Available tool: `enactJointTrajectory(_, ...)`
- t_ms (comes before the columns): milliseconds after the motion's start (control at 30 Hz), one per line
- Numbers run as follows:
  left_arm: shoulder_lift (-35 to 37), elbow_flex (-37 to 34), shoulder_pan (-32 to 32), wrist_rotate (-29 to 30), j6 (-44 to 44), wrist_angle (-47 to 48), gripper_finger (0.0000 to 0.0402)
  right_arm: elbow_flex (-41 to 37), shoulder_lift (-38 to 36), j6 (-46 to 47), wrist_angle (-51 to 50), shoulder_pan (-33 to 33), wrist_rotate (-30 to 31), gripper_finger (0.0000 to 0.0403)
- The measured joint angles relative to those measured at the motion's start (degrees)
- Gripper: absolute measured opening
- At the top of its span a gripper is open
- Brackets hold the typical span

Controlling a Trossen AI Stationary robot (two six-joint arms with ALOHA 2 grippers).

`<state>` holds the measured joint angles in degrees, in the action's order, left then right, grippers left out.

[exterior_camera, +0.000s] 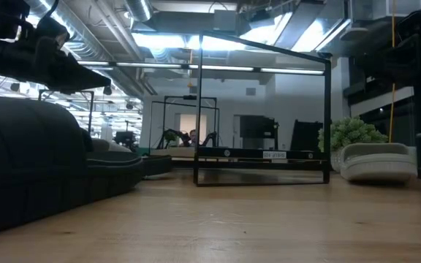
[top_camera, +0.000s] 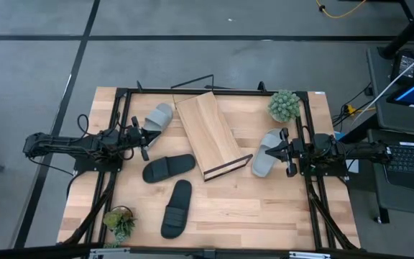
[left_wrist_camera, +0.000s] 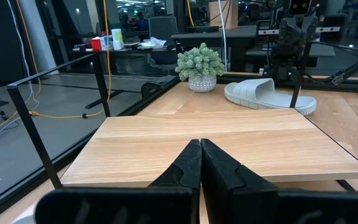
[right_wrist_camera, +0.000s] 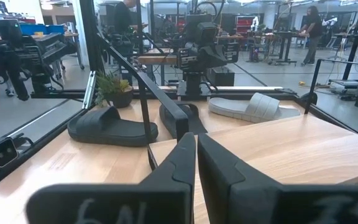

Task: Pick and place slides into the shelf
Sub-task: Put the top black slide on the shelf

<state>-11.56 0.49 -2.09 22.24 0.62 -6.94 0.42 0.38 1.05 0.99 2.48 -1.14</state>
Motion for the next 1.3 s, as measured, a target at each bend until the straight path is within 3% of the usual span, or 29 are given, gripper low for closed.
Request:
enactJointTrajectory(133, 0.0, 0.0, 0.0, 0.0, 0.1, 0.0, 0.0000, 0.0, 0.0, 0.1, 0.0, 0.0, 0.0, 0.0021)
enactJointTrajectory(300, 0.0, 0.0, 0.0, 0.6, 12.5, 0.0, 0.0000, 0.0, 0.0, 0.2, 0.0, 0.0, 0.0, 0.0021)
enactJointTrajectory(467, 0.0, 0.0, 0.0, 0.6, 16.4, 0.0, 0.0000, 0.0, 0.0, 0.2, 0.0, 0.0, 0.0, 0.0021)
enactJointTrajectory(667, 0.0, 0.0, 0.0, 0.6, 14.8, 0.0, 0.0000, 0.0, 0.0, 0.2, 0.0, 0.0, 0.0, 0.0021)
enactJointTrajectory(733, 0.0, 0.0, 0.0, -1.0, 6.4, 0.0, 0.0000, 0.0, 0.0, 0.2, 0.0, 0.0, 0.0, 0.0021)
enactJointTrajectory(833, 0.0, 0.0, -0.2, -4.8, 1.3, -0.3, 0.0000, 0.0, 0.0, 0.2, 0.0, 0.0, 0.0, 0.0021)
enactJointTrajectory(1000, -0.1, 0.0, -0.2, -16.0, 0.7, 0.8, 0.0000, 0.0, 0.0, 0.1, 0.0, 0.0, 0.0, 0.0021)
enactJointTrajectory(1300, -0.1, 0.0, -0.2, -17.0, 2.6, 0.9, 0.0000, 0.0, 0.0, 0.2, 0.0, 0.0, 0.0, 0.0021)
